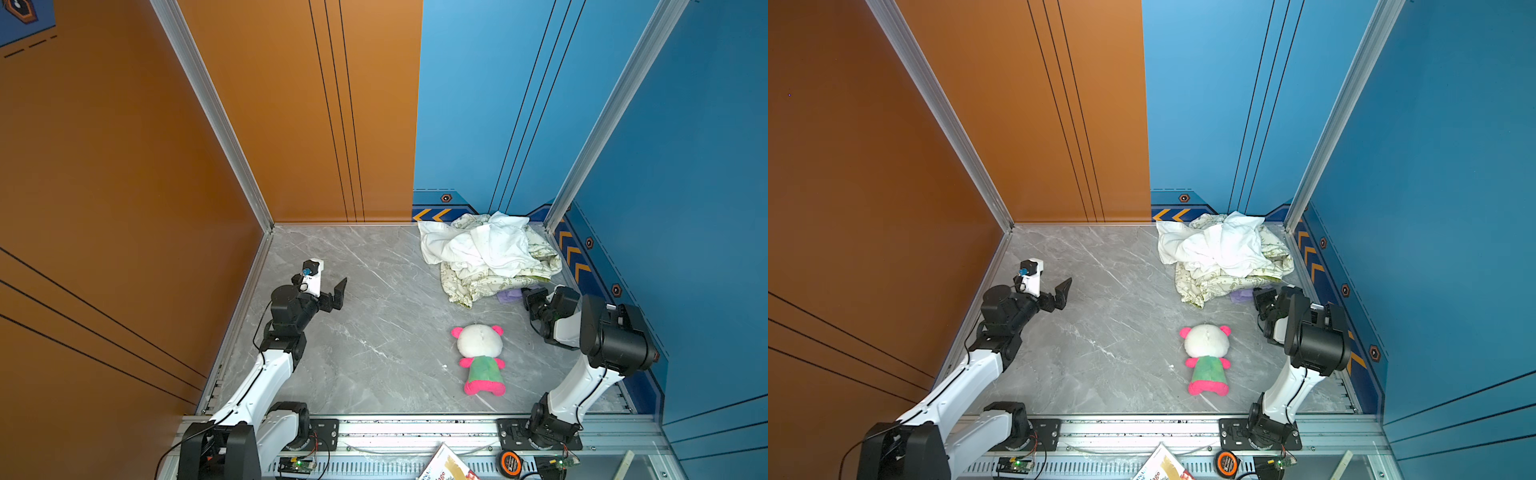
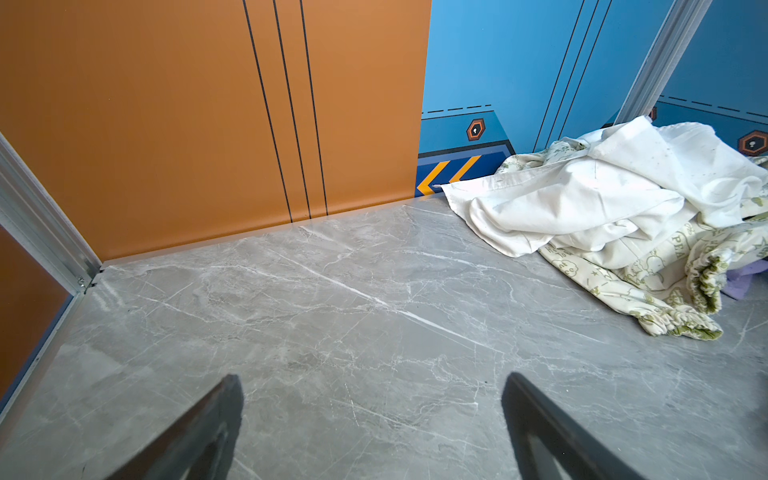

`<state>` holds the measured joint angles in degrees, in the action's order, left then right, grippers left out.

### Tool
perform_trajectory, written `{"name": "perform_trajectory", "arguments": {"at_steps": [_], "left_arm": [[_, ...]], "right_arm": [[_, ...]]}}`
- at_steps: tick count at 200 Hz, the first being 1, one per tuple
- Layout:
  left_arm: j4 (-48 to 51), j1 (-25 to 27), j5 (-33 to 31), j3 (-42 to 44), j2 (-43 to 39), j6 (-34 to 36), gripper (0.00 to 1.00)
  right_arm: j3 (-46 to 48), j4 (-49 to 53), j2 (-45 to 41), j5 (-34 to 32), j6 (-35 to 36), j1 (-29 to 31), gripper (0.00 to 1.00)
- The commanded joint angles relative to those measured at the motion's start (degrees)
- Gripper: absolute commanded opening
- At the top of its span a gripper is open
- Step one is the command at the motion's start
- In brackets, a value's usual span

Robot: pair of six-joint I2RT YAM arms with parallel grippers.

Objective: Pick out a specific cloth from the pile
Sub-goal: 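Lift the lavender t-shirt with the right gripper, pulling it out of the pile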

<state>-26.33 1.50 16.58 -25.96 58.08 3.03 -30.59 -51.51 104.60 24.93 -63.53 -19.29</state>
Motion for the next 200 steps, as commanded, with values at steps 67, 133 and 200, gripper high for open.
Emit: {"name": "perform_trajectory", "arguments": {"at_steps": [67, 133, 200], "left_arm": [[-0.8, -0.3, -1.9, 1.0, -1.6, 1.0, 0.98], [-0.9, -0.2, -2.9, 1.2, -1.7, 1.4, 0.98], [-0.8, -0.2, -3.2, 1.3, -2.2, 1.5, 0.98]], "right_arm": [[-1.6, 7.4, -17.3, -5.2, -0.8, 0.4, 0.00], [-13.7, 25.0, -28.5, -10.4, 8.1, 2.9, 0.00], [-27.9, 50.8, -30.7, -21.8, 32.3, 11.2, 0.00]]}}
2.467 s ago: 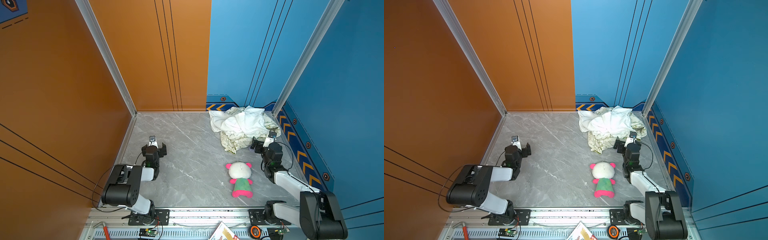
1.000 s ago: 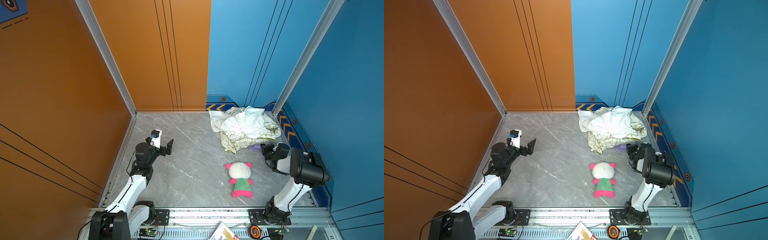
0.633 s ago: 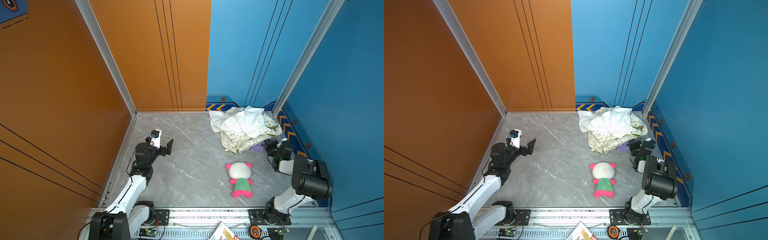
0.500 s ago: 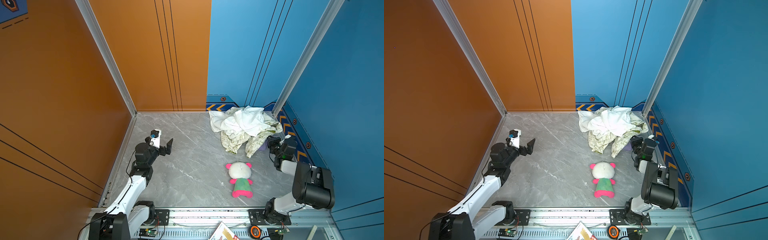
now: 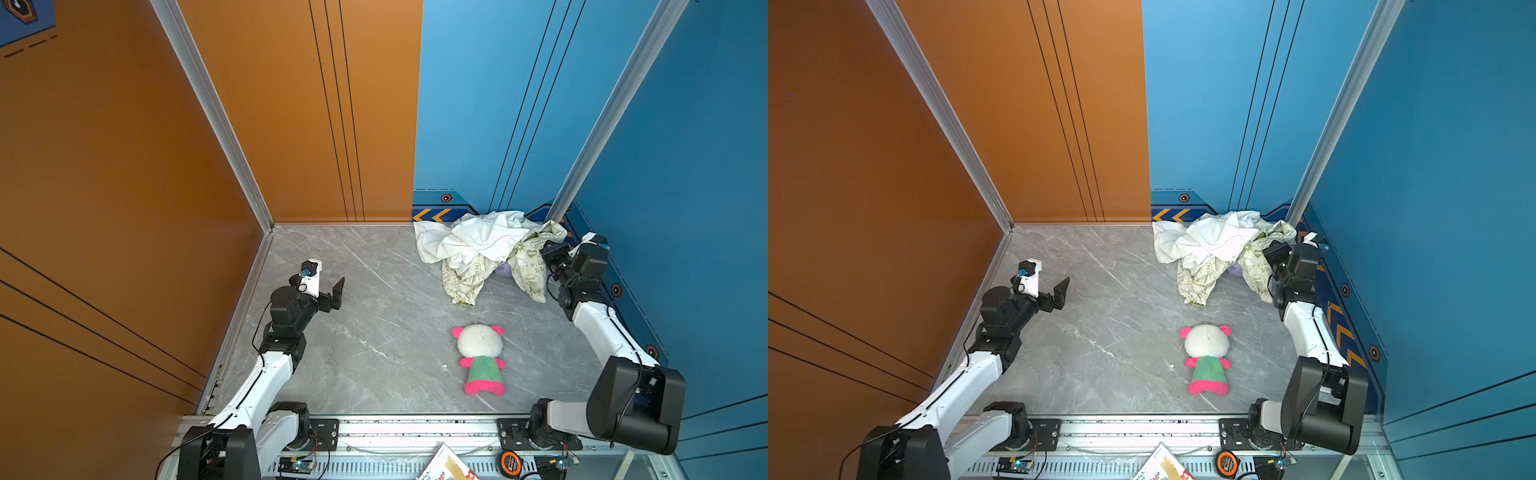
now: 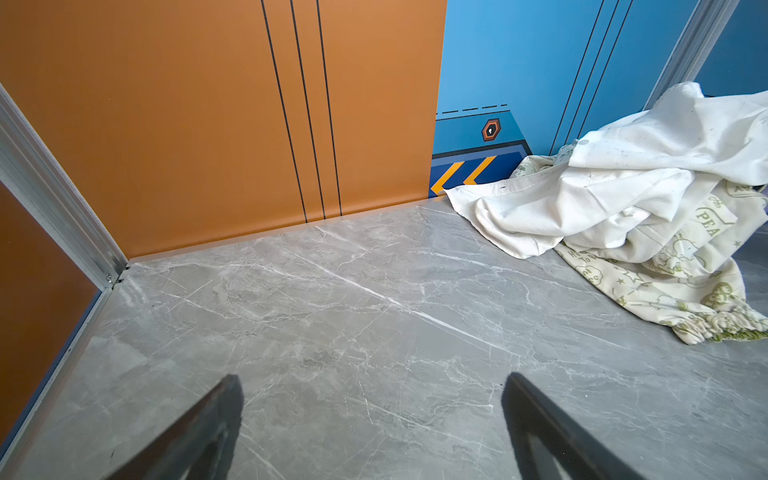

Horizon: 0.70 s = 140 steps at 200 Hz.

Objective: Pick out a specific cloth from the pile
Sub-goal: 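Lift the lavender t-shirt with the right gripper, pulling it out of the pile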

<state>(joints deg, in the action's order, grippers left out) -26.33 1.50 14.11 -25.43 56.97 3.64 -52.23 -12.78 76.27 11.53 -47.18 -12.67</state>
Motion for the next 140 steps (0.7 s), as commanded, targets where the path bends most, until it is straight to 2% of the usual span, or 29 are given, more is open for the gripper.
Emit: {"name": "perform_trajectory", "arguments": {"at_steps": [1, 24, 45, 68, 109, 122, 140], "left_arm": [[-0.8, -0.2, -0.7, 0.8, -1.1, 0.9, 0.98], [-0.8, -0.1, -0.8, 0.9, -1.3, 0.9, 0.98], [-0.8, 0.1, -0.9, 1.1, -1.4, 0.9, 0.98], [-0.8, 0.2, -1.2, 1.2, -1.6, 0.9, 0.98], [-0.8, 0.4, -1.4, 1.3, -1.9, 1.2, 0.98], [-0.8, 0.5, -1.7, 1.4, -1.9, 1.2, 0.98], [-0.8, 0.6, -1.8, 1.5, -1.7, 1.3, 0.98]], "right_arm": [[-6.4, 12.7, -2.3, -8.7, 16.6, 4.9, 0.00], [-11.4, 24.3, 1.1, -14.3, 31.4, 10.6, 0.00], [-14.3, 32.4, 4.1, -21.5, 39.3, 13.7, 0.00], [-15.5, 35.9, 5.1, -31.0, 44.8, 15.9, 0.00], [-17.8, 36.3, 7.5, -47.1, 57.7, 20.5, 0.00], [-18.9, 36.6, 8.1, -50.5, 59.7, 21.3, 0.00], [-20.4, 37.0, 7.7, -51.5, 60.0, 21.9, 0.00]]}}
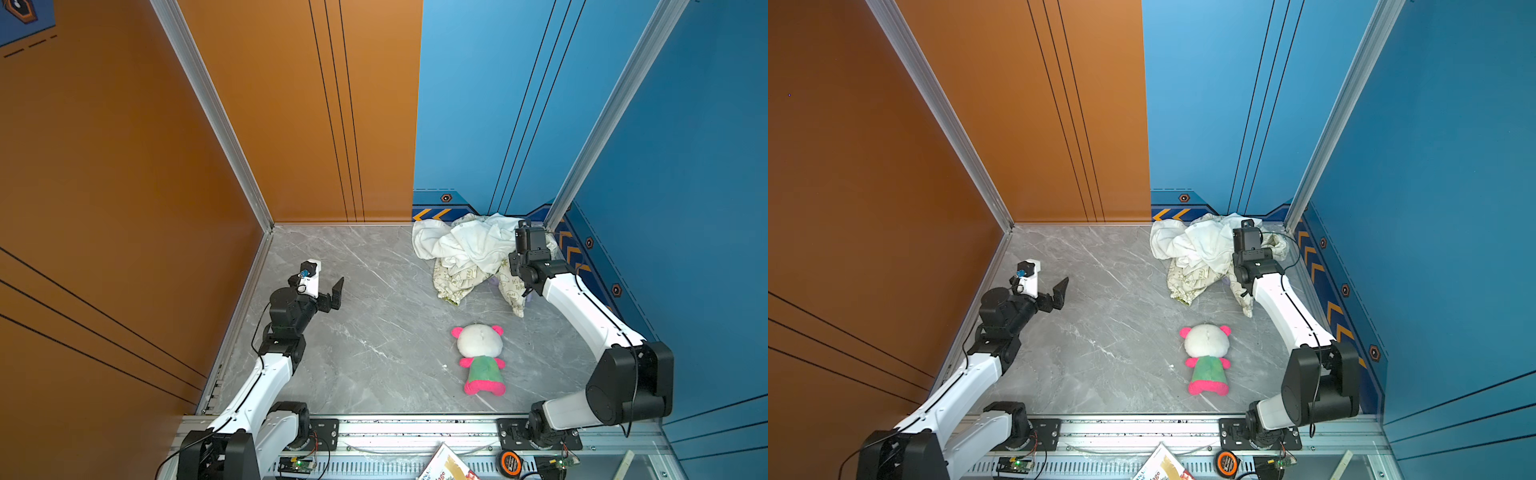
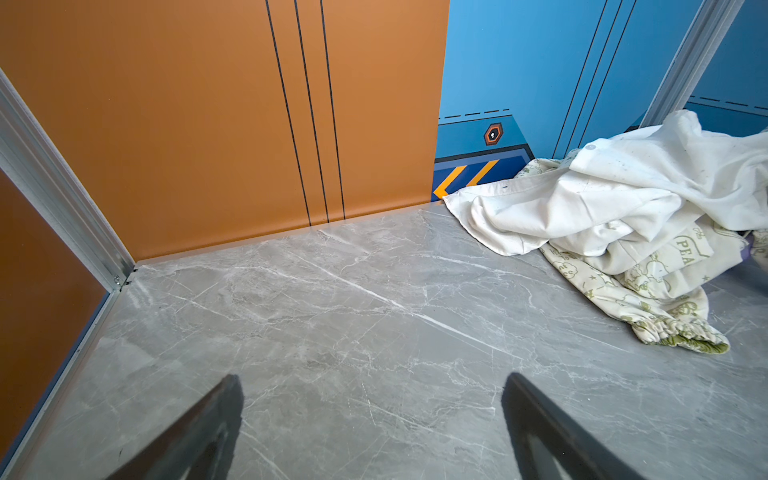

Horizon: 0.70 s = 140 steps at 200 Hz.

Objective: Pick out a specific cloth from the pile
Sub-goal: 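Lift the lavender t-shirt with the right gripper, pulling it out of the pile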

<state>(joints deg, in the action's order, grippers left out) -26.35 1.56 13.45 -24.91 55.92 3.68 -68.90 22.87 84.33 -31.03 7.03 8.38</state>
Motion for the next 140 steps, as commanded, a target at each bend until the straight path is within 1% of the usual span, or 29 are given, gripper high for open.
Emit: {"name": "perform_trajectory", "arguments": {"at_steps": [1, 41, 77, 107, 140], "left_arm": [[-0.8, 0.6, -1.1, 1.0, -0.7, 1.2, 0.98], [-0.8, 0.9, -1.3, 1.1, -0.5, 1.5, 0.98], [-0.8, 1.4, -1.6, 1.2, -0.5, 2.0, 0.98], [-0.8, 1.8, -2.0, 1.4, -1.1, 2.4, 0.98], [-0.8, 2.0, -2.2, 1.5, -1.5, 2.8, 0.98]], "right_arm": [[-3.8, 1.4, -0.4, -9.0, 5.9, 0.9, 0.00], [-9.0, 1.5, -3.3, -9.1, 5.3, 2.4, 0.00], [-14.6, 1.6, -4.6, -8.5, 5.1, 2.5, 0.00], [-17.1, 1.5, -4.6, -9.0, 7.1, 3.2, 0.00], [-15.8, 1.6, -2.9, -10.4, 12.2, 4.9, 0.00]]}}
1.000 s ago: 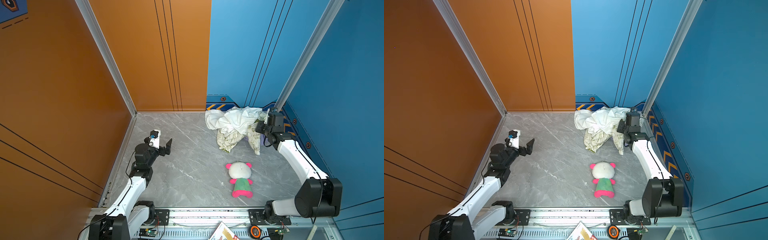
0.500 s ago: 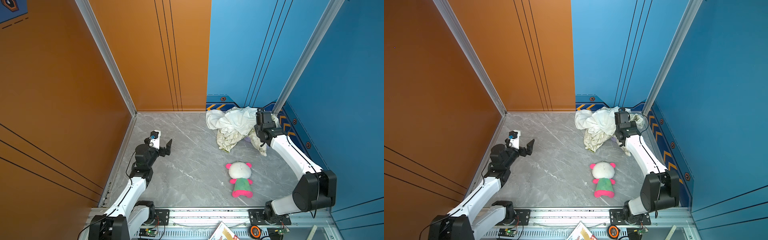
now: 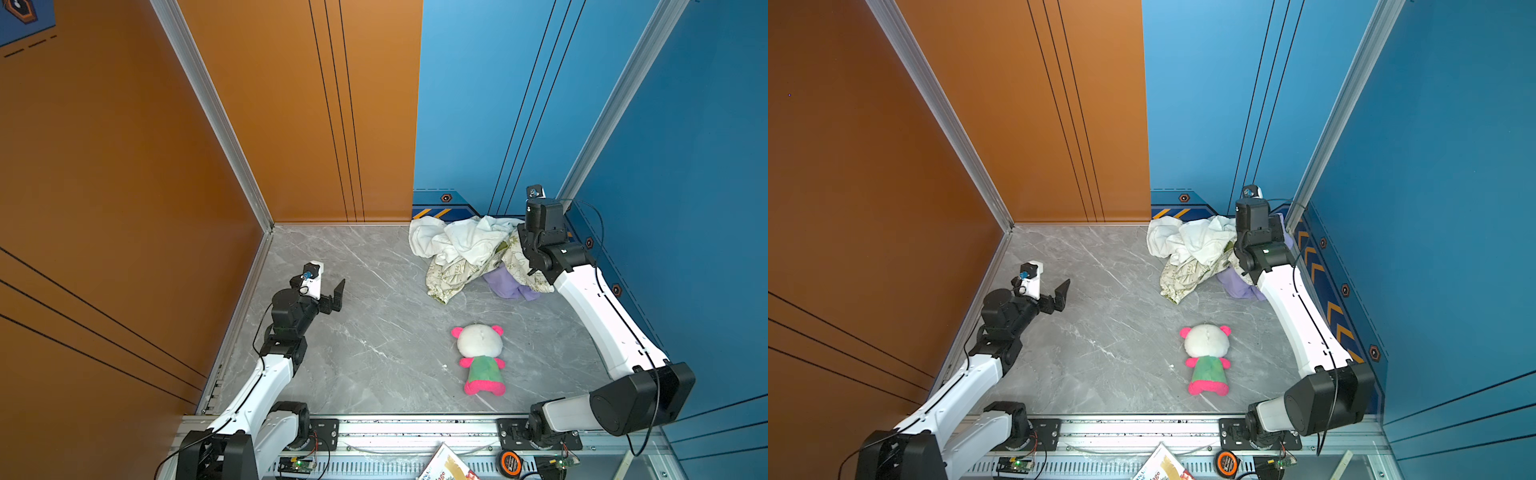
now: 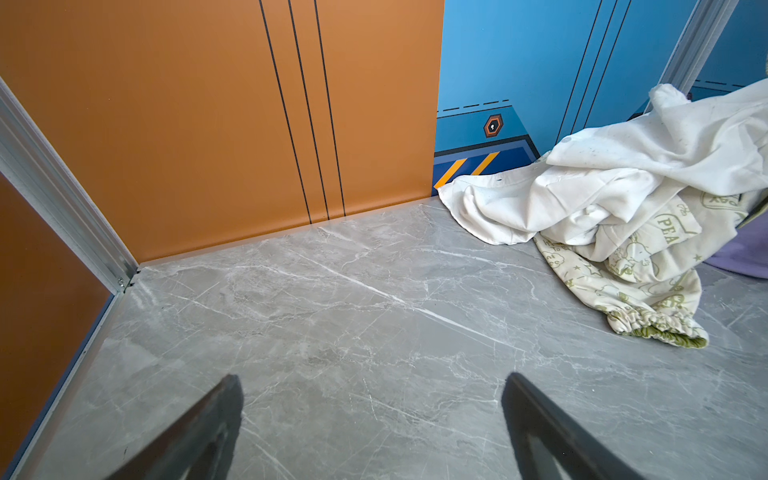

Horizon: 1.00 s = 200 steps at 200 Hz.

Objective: Pick out a specific cloth from the pile
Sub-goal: 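Lift the lavender t-shirt with the right gripper, pulling it out of the pile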

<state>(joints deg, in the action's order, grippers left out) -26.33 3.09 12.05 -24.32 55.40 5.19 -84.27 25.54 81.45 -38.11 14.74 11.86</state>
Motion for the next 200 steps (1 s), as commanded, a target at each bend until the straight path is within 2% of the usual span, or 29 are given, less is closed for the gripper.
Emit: {"name": "perform_trajectory", "arguments": {"at_steps": [1, 29, 57, 71, 114, 154, 173, 200], "left_arm": [[-0.8, 0.6, -0.9, 1.0, -1.0, 1.3, 0.98], [-0.9, 0.7, -1.0, 1.0, -1.2, 1.5, 0.98], [-0.8, 0.8, -1.2, 1.1, -1.5, 1.8, 0.98], [-0.8, 0.9, -1.3, 1.4, -1.8, 1.9, 0.98], [-0.8, 1.0, -1.3, 1.2, -2.1, 2.0, 0.98], [-0.8, 1.1, -1.1, 1.2, -2.4, 2.0, 0.98], [-0.8, 1.2, -1.0, 1.2, -2.5, 2.2, 0.98], [-0.8, 1.2, -1.0, 1.4, -2.7, 2.1, 0.98]], "right_arm": [[-0.2, -1.1, 0.2, -3.2, 4.6, 1.5, 0.00], [2.4, 2.7, 4.0, 1.0, 8.1, 4.4, 0.00], [2.5, 6.1, 10.5, -5.7, 11.1, 8.2, 0.00], [2.6, 6.4, 11.9, -6.1, 10.2, 8.9, 0.00], [2.5, 7.1, 9.1, 0.8, -1.4, 6.6, 0.00], [2.0, 6.4, 2.2, 12.2, -15.3, -0.5, 0.00], [2.7, 3.8, -1.6, 14.5, -19.4, -3.3, 0.00], [2.5, 0.2, -6.3, 13.9, -21.1, -5.1, 0.00]]}}
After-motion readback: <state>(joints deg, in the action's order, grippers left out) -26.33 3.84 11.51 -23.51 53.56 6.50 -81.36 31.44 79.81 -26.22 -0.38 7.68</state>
